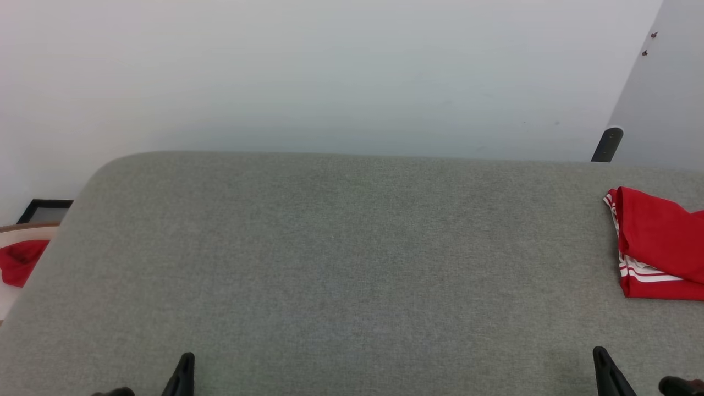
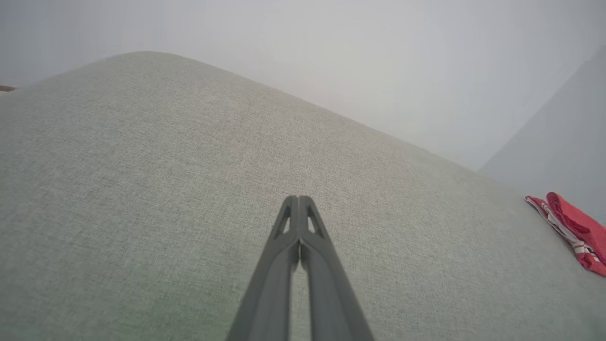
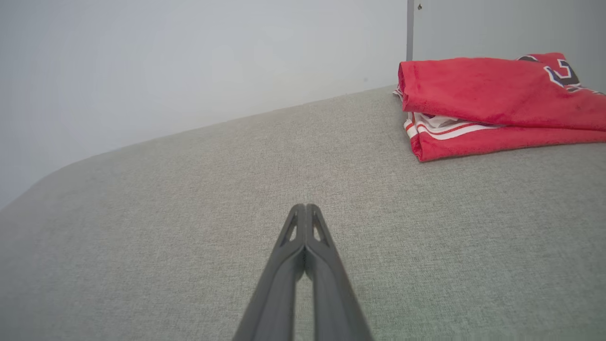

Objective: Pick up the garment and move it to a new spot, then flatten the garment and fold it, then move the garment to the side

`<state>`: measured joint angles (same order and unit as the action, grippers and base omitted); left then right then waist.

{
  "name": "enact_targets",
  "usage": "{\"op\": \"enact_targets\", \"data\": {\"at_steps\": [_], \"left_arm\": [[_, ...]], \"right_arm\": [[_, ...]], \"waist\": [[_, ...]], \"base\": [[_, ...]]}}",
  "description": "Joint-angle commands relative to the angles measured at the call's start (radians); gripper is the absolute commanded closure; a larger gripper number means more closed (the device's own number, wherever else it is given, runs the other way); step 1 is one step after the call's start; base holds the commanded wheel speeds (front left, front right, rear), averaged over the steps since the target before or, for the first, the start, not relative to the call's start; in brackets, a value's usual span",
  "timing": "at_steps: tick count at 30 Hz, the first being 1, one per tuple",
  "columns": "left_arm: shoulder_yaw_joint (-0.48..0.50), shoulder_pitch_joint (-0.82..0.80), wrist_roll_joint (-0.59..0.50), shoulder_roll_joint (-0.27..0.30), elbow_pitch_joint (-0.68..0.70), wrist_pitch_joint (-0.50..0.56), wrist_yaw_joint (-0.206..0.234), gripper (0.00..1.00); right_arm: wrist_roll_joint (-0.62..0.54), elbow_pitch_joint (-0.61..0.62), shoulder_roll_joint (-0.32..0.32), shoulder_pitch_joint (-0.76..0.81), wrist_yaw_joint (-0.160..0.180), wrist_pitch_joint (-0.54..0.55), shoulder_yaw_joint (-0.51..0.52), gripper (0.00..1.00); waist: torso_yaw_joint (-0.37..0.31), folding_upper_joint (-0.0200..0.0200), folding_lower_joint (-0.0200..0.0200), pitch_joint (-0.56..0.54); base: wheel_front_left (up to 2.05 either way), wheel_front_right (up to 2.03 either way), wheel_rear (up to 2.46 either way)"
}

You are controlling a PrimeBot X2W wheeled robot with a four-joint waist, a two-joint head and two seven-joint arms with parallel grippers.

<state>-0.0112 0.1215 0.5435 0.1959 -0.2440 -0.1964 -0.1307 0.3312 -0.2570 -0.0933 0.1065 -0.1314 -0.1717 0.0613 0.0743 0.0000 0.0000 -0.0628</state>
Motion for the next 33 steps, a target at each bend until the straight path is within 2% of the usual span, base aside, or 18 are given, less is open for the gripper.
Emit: {"op": "enact_targets", "data": {"at_steps": [1, 33], "left_arm": [[0.012, -0.03, 0.045, 0.003, 0.013, 0.009, 0.0, 1.0], [0.058, -0.113, 0.447, -0.055, 0.009, 0.127, 0.0, 1.0]], "right_arm": [[0.055, 0.015, -0.002, -0.037, 0.0, 0.01, 0.007, 1.0], [0.536, 0.016, 0.016, -0.111, 0.0, 0.118, 0.025, 1.0]], "waist": [[-0.001, 0.0, 0.0, 0.001], [-0.022, 0.0, 0.0, 0.019]], "base": [[0.0, 0.0, 0.0], [0.0, 0.0, 0.0]]}}
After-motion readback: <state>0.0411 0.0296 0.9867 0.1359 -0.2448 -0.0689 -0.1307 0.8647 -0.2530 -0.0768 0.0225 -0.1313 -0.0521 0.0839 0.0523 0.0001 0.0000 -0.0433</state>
